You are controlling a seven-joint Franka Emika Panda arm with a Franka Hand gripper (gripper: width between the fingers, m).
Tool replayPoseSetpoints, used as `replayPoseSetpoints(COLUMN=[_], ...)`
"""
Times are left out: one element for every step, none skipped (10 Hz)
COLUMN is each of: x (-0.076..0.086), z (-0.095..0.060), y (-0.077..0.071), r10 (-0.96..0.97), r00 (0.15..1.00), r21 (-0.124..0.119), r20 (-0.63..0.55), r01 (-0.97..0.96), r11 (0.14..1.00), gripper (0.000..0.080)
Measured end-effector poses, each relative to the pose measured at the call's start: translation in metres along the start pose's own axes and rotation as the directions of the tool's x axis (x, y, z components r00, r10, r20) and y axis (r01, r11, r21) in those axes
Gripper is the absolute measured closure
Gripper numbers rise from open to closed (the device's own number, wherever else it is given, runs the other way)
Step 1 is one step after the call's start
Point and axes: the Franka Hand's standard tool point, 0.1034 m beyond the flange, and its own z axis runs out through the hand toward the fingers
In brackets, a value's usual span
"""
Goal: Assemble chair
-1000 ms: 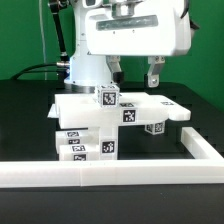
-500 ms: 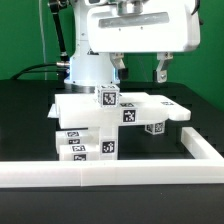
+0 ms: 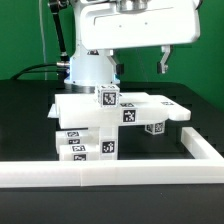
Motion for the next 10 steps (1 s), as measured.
replayPoseSetpoints(x=[-0.004,-0.011,-0.024,-0.047,-0.065,-0.073,-0.08,-0.084,-0.086,-0.086], z=[0.002,0.002,0.004,0.008,0.01,0.011,0.014,0.014,0.015,0.016], y=[0.003,0.006,0.005,-0.001,-0.005,-0.005,0.0,0.002,0.003,0.002], r10=[0.001,-0.001,0.0,-0.004,-0.031,-0.068,-0.061,-0.061,-0.062,-0.084], r00=[1.0,1.0,1.0,1.0,0.999,0.997,0.998,0.998,0.998,0.996], r21=[-0.002,-0.003,-0.001,-0.007,-0.009,-0.005,-0.001,-0.003,-0.004,-0.004], r20=[0.003,0.008,-0.002,0.018,0.032,0.029,0.018,0.023,0.026,0.019], r01=[-0.001,0.001,0.0,0.004,0.031,0.068,0.061,0.061,0.062,0.084], r11=[1.0,1.0,1.0,1.0,0.999,0.998,0.998,0.998,0.998,0.996], gripper=[0.015,0.015,0.015,0.015,0.015,0.015,0.015,0.015,0.015,0.015])
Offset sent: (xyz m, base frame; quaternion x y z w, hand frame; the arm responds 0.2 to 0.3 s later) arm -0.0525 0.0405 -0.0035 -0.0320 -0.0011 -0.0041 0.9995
